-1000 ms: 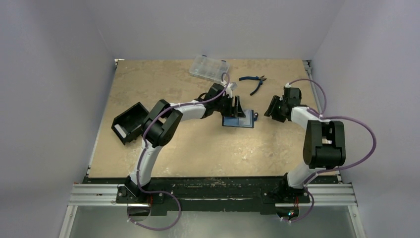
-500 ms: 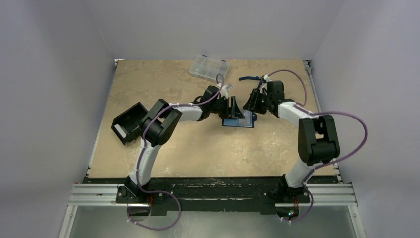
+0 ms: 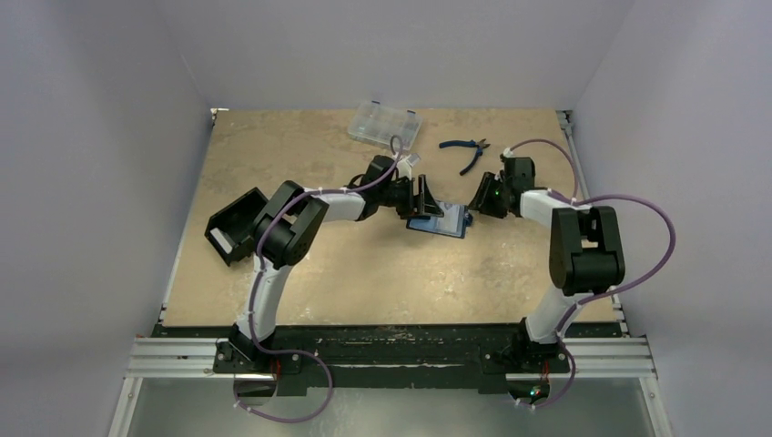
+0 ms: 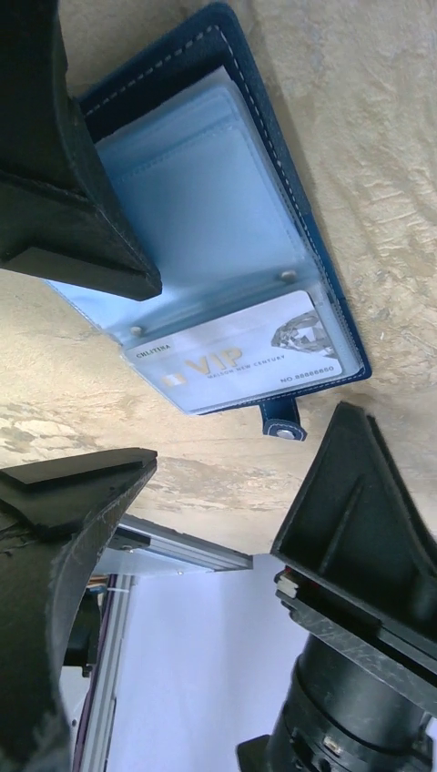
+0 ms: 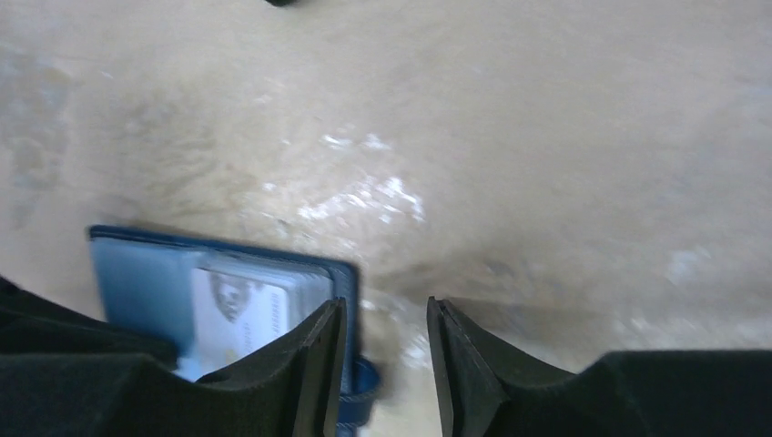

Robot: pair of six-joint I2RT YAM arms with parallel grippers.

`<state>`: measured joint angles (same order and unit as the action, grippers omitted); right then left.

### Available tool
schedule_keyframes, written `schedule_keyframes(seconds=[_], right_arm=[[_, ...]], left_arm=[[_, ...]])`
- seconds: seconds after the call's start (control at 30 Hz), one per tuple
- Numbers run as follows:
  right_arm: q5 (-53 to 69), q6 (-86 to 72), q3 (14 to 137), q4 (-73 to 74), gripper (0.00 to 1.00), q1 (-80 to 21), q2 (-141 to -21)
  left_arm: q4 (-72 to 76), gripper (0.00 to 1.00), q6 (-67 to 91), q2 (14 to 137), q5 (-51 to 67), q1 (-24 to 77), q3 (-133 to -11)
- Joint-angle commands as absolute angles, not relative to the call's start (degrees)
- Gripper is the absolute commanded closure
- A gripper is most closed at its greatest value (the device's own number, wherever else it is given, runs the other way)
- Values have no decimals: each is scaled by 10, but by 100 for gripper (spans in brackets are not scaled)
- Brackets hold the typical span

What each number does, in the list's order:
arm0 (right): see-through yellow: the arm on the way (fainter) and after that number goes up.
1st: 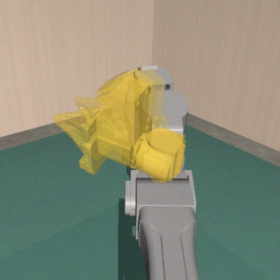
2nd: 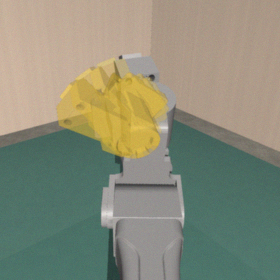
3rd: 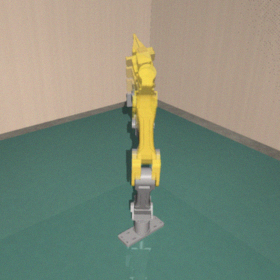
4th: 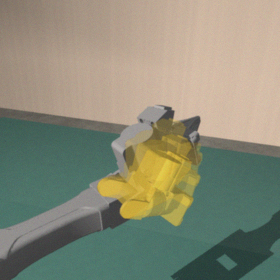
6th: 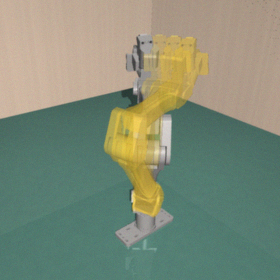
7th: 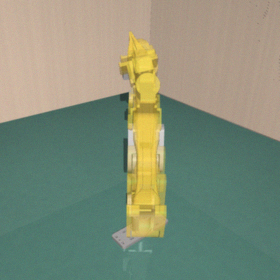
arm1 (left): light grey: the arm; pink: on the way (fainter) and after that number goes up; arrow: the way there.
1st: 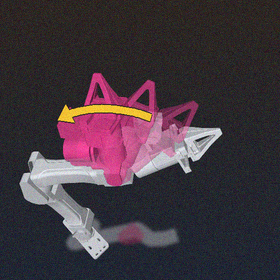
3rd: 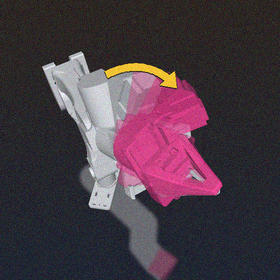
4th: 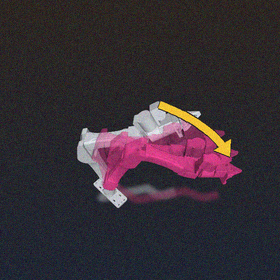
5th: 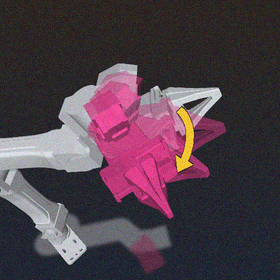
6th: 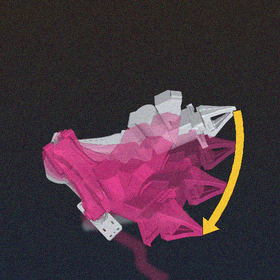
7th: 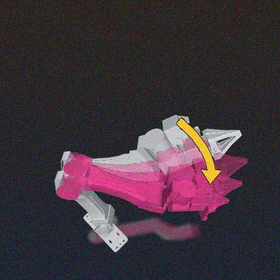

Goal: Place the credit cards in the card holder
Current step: Insert the credit card into the card holder.

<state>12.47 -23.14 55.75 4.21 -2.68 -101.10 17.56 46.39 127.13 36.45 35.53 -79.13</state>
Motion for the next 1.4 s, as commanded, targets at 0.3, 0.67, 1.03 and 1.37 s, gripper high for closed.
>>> schedule_keyframes(seconds=[0.3,0.67,1.03,1.37], right_arm=[[233,-208,551,43,50,-36,-932],[243,-210,566,35,54,-41,-996],[239,-209,563,36,56,-45,-1012],[184,-195,562,66,54,-49,-987]], left_arm=[[204,38,500,1252,388,342,-804],[171,42,473,1296,353,358,-846],[170,46,472,1323,345,385,-877],[51,38,377,1288,278,413,-907]])
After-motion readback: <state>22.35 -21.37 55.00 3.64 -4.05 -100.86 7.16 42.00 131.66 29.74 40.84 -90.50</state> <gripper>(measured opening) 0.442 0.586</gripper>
